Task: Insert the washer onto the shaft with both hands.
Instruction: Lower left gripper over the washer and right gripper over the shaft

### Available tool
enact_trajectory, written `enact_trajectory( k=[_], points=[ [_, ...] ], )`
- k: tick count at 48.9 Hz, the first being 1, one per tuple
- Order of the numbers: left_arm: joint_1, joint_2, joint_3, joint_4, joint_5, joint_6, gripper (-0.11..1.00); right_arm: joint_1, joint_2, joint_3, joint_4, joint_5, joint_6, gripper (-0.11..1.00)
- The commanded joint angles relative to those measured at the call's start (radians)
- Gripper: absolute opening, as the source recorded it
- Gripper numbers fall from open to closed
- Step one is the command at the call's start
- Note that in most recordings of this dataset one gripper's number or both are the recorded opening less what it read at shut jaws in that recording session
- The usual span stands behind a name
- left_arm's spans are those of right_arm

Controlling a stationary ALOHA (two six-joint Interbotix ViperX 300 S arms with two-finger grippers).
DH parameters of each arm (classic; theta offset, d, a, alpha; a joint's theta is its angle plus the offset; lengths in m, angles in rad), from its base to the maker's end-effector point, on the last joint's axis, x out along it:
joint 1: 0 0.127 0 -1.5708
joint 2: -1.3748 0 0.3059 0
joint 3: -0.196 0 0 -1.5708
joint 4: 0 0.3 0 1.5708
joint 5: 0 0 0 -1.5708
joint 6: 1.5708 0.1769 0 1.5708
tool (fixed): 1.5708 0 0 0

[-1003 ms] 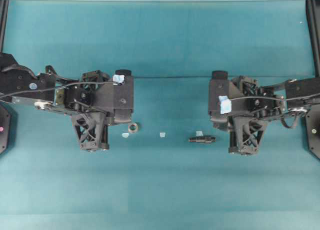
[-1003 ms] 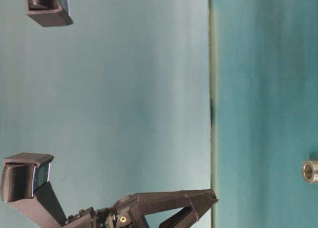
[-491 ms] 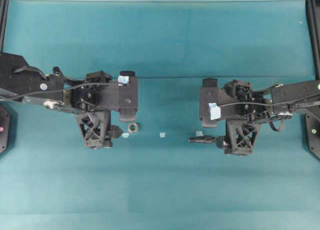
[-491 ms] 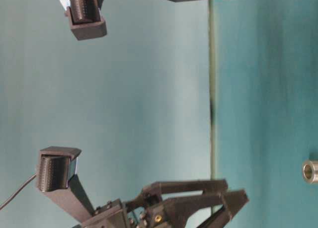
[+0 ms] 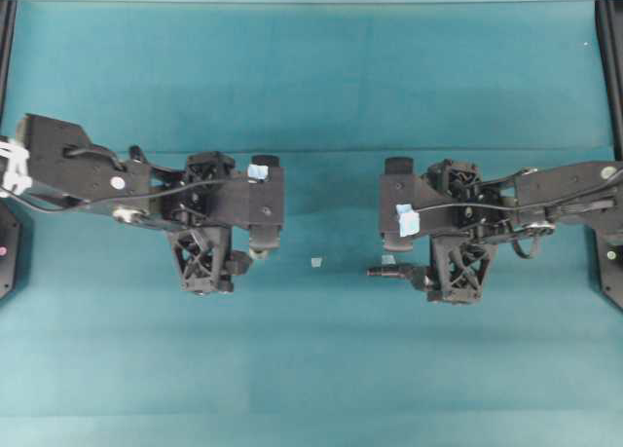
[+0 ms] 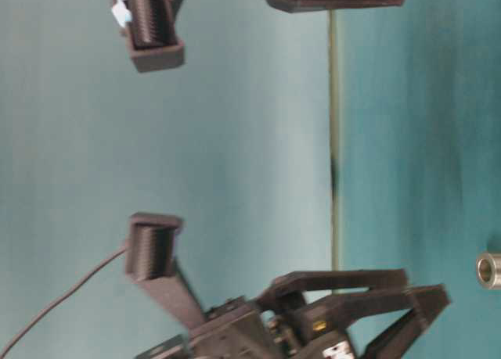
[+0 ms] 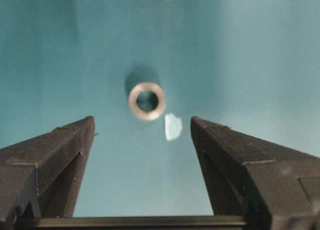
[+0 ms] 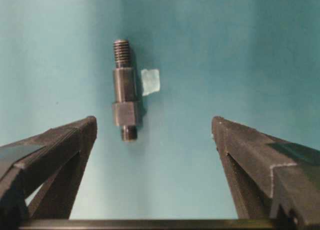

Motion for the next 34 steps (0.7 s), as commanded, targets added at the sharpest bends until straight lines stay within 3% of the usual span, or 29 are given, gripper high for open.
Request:
enact_trajectory(
  k=[1,34],
  points=[
    [0.002,0.012,-0.008,0.003,-0.021,-0.002,0.83,0.002,0.006,-0.009,-0.002,-0.017,-0.003,0.84],
    [0.002,0.126,-0.011,0.003,-0.11,-0.011,0.82,0.0,0.107,0.003,0.002,-0.087,-0.002,0.83]
  ],
)
